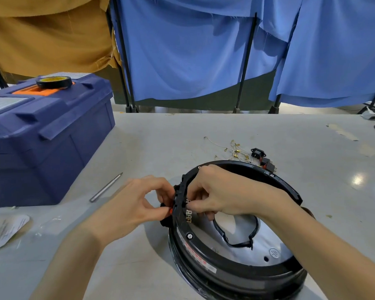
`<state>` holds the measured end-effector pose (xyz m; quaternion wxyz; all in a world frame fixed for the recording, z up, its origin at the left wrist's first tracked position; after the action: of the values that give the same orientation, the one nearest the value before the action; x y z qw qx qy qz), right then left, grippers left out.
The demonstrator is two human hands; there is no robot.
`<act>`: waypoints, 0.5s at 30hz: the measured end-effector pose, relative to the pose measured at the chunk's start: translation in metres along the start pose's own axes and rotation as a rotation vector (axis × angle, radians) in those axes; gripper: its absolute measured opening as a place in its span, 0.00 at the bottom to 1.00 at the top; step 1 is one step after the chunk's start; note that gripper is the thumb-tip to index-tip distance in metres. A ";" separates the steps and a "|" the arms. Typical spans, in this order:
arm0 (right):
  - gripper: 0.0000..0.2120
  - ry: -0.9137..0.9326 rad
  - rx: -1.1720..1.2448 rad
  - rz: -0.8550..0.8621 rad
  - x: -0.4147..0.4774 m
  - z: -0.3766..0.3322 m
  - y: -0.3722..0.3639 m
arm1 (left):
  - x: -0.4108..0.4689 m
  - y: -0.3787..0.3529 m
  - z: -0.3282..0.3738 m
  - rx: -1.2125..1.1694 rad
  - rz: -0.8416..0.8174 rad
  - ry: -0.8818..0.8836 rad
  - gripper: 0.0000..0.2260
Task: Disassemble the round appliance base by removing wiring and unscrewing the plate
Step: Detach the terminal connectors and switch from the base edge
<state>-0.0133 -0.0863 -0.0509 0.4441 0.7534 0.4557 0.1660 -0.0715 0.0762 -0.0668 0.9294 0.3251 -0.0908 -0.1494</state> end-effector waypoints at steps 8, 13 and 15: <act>0.07 0.054 0.108 0.047 -0.002 0.007 -0.006 | 0.000 -0.001 0.004 0.001 -0.035 0.033 0.09; 0.07 0.074 0.144 0.078 -0.001 0.009 -0.010 | 0.000 -0.001 0.004 -0.020 -0.032 0.039 0.08; 0.07 0.087 0.138 0.084 -0.001 0.009 -0.010 | 0.001 -0.002 0.003 -0.029 -0.033 0.049 0.08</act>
<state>-0.0138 -0.0899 -0.0641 0.3636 0.7928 0.4527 0.1852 -0.0720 0.0732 -0.0654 0.9334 0.3165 -0.0606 -0.1579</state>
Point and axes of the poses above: each hand's wrist, its own x-axis towards the middle knuckle, its own y-axis out of the back of the hand, z = x × y, the point moved 3 cm from there along x, towards the middle knuckle, and after that the axes turned 9 degrees about -z, right-handed, at the moved point
